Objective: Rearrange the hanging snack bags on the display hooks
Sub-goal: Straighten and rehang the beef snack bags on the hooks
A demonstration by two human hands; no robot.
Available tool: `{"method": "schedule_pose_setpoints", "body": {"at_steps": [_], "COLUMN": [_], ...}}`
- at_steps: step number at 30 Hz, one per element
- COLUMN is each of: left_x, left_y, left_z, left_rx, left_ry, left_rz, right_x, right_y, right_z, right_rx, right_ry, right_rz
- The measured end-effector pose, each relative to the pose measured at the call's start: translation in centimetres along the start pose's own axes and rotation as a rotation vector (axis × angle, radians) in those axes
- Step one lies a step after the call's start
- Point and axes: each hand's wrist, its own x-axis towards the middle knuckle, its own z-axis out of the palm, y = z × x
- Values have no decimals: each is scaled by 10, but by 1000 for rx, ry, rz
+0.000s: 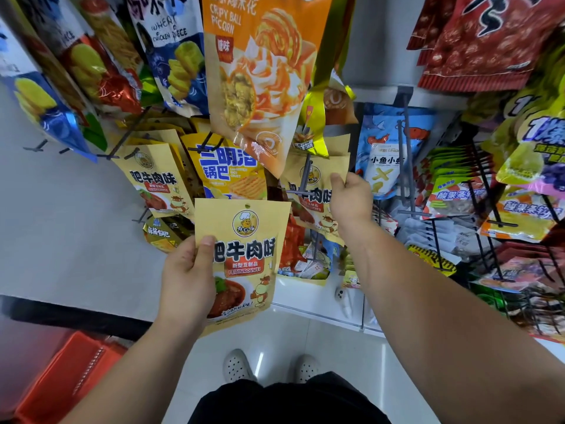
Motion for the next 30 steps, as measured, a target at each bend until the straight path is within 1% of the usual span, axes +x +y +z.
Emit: {"method": "schedule_pose_setpoints", "body": {"at_steps": [6, 11, 12, 13, 16, 17, 18, 21, 23, 30], "left_x": [0, -1, 0, 0, 3, 4, 5, 11, 20, 85], "left_y": [0, 0, 0, -1, -2, -1, 0, 2, 1, -15], "left_z": [5, 13, 15, 16, 18, 18, 17, 8, -4, -67], "left_rx": [-15, -46, -58, -63, -66, -64, -65, -63, -59, -81], "left_ry": [-68, -106, -107, -112, -133, -146, -162, -192, -176, 13], "left_rz": [-21, -61, -74, -83, -105, -111, -115, -125, -143, -208], "right_x": [-2, -55, -69, -86, -121, -127, -131, -132, -132, -132], "right_y": [5, 11, 11, 9, 6, 5, 2, -5, -10, -13], "right_z": [-3, -22, -26, -29, -26, -22, -17, 1, 14, 57], "right_rx": [-20, 116, 148, 187, 326, 359, 387, 442, 466, 410], "right_ry": [16, 42, 9, -68, -397, -460, -489, -501, -506, -435], "right_rz": [19, 43, 61, 94, 234, 255, 270, 289, 292, 259]}}
